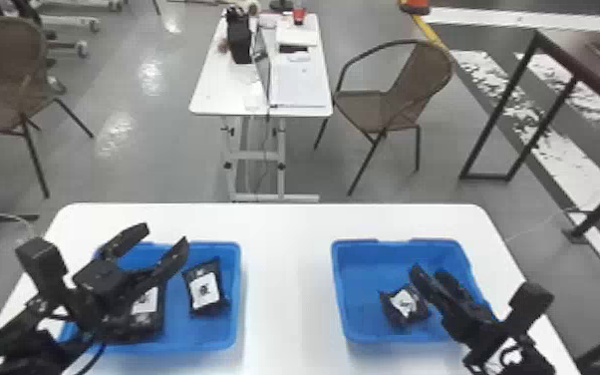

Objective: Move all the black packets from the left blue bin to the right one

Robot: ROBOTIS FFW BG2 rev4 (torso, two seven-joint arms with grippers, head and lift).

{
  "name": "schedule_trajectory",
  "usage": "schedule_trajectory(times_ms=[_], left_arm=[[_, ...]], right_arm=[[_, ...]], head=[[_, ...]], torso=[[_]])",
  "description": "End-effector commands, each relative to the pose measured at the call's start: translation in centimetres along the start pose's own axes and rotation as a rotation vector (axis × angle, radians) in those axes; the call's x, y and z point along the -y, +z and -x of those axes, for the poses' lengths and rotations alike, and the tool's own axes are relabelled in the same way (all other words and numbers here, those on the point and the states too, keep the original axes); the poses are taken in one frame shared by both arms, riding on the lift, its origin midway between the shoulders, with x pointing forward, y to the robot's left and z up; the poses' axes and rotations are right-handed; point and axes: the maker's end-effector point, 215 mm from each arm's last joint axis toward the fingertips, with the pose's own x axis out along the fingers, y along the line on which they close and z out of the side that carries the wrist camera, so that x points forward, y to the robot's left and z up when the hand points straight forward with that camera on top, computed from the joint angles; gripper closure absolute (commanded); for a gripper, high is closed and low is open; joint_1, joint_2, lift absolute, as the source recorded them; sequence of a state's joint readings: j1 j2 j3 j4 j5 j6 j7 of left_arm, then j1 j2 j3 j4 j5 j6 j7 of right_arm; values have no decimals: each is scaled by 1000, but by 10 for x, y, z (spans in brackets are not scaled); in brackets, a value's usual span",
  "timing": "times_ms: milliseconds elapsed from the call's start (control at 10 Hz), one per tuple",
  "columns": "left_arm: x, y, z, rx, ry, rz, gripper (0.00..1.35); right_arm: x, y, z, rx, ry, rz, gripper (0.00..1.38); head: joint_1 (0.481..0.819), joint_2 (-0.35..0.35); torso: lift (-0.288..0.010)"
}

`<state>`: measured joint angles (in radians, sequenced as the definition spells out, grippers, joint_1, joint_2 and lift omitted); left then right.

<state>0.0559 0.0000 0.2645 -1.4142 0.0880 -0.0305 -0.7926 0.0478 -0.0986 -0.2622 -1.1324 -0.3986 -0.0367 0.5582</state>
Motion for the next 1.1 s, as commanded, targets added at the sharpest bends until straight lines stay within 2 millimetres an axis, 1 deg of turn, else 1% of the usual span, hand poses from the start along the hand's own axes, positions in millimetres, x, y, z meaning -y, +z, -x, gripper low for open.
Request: schedule_trajectory(times_ms=[0,100,200,300,400,500,600,700,800,1000], left_arm=[[-9,-14,9,-43,34,-11,234],[-30,-29,27,-119,107,-39,236],[-56,-38,48,-188,190,-86,236],[-77,-55,66,-259,252,-86,236],[-91,-75,79,-340,298,-76,236],[-100,-85,85,-402,323,-100,236],[-105,-90,86,-443,333,-114,236],[-96,-104,75,-470,305,-105,236],[-81,-115,59,-507,266,-107,236],[-82,-132,52,-570,240,-125,242]], right_arm=[[-8,39,7,95,6,26,131],[-19,60,10,141,23,30,133],[-30,75,12,173,41,32,133],[-41,81,15,193,58,29,133],[-47,82,17,202,70,18,133],[-51,83,18,207,81,8,133],[-57,80,16,202,93,3,133],[-60,79,15,202,101,-1,133],[-59,78,15,201,103,-7,133],[-61,76,13,200,109,-17,133]], head=[[695,-104],[695,-105],[695,-91],[695,-58],[695,-21],[695,9],[695,21],[695,40],[695,42],[695,16]], torso=[[0],[0],[0],[0],[0],[0],[0],[0],[0],[0]])
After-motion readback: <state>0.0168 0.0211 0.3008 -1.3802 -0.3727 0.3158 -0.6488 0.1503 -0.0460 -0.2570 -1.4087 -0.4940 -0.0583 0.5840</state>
